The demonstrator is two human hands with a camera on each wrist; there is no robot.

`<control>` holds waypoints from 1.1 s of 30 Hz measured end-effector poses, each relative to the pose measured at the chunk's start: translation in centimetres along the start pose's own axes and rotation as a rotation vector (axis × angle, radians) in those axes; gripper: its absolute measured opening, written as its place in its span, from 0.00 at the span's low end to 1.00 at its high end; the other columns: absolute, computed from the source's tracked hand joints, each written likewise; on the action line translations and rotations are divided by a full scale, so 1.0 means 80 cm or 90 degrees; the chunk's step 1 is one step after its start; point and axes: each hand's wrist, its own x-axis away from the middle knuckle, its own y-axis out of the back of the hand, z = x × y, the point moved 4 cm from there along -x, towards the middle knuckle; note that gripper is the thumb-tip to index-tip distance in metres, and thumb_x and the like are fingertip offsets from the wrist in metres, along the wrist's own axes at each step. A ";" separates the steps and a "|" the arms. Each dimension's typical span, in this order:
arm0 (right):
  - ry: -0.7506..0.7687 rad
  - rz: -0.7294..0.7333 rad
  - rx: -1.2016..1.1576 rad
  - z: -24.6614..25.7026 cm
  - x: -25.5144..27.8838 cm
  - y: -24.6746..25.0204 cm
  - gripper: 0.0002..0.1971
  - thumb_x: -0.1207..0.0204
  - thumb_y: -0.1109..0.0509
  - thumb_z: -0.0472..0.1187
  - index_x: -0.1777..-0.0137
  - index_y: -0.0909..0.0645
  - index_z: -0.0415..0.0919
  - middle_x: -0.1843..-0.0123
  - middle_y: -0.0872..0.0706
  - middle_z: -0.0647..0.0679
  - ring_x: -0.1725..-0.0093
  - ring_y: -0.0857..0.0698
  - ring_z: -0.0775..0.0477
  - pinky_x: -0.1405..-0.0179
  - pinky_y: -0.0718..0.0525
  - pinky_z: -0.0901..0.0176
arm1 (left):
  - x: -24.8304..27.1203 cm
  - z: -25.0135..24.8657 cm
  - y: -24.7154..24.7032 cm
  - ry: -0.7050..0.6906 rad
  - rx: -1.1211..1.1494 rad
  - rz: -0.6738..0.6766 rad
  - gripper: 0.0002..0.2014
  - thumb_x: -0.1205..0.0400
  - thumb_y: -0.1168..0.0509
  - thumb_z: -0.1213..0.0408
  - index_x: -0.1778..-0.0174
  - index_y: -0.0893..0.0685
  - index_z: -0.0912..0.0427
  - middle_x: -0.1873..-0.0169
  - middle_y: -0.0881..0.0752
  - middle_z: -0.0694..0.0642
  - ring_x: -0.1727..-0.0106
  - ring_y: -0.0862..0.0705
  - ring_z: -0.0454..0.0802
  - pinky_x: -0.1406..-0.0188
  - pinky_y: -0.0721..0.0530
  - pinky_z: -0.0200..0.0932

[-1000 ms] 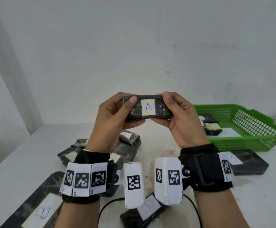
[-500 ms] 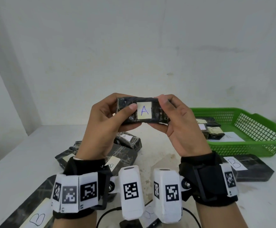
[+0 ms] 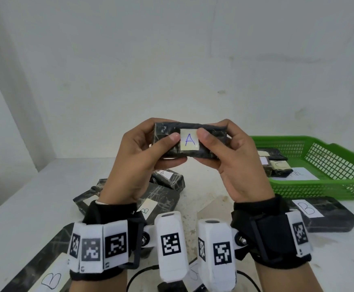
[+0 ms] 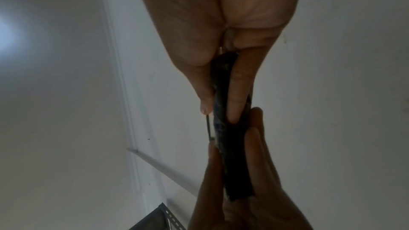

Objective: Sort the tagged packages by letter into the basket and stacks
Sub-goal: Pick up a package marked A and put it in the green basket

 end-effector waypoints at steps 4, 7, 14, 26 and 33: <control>0.011 -0.019 -0.008 -0.001 0.001 0.000 0.08 0.34 0.26 0.40 0.59 0.21 0.39 0.67 0.11 0.50 0.66 0.11 0.53 0.65 0.12 0.61 | 0.002 -0.001 0.002 0.024 0.016 0.031 0.14 0.27 0.30 0.69 0.45 0.14 0.61 0.55 0.10 0.59 0.56 0.08 0.55 0.62 0.10 0.43; -0.019 0.005 -0.011 -0.004 0.000 -0.003 0.10 0.33 0.27 0.42 0.55 0.19 0.39 0.61 0.09 0.47 0.61 0.10 0.52 0.60 0.12 0.61 | 0.000 0.000 0.006 0.012 0.019 0.010 0.14 0.28 0.30 0.71 0.46 0.14 0.62 0.56 0.09 0.58 0.57 0.09 0.54 0.61 0.10 0.42; -0.077 0.048 -0.071 -0.001 0.002 0.003 0.20 0.33 0.29 0.33 0.39 0.21 0.37 0.50 0.09 0.42 0.52 0.09 0.48 0.55 0.12 0.64 | 0.001 0.000 0.006 0.032 0.033 0.031 0.14 0.25 0.27 0.70 0.43 0.15 0.63 0.54 0.08 0.60 0.55 0.07 0.57 0.61 0.09 0.44; -0.071 0.059 -0.054 0.009 0.004 0.006 0.19 0.36 0.28 0.33 0.44 0.19 0.40 0.55 0.09 0.46 0.55 0.09 0.51 0.58 0.12 0.65 | 0.004 -0.007 0.004 0.013 0.031 0.084 0.17 0.25 0.30 0.70 0.40 0.15 0.60 0.50 0.09 0.60 0.52 0.08 0.59 0.57 0.10 0.44; -0.082 0.080 -0.066 0.010 0.005 0.007 0.18 0.39 0.26 0.34 0.47 0.19 0.41 0.55 0.09 0.45 0.56 0.09 0.50 0.58 0.12 0.65 | 0.002 -0.004 0.004 0.014 0.056 0.079 0.16 0.25 0.33 0.72 0.41 0.15 0.59 0.53 0.08 0.59 0.53 0.08 0.58 0.58 0.10 0.42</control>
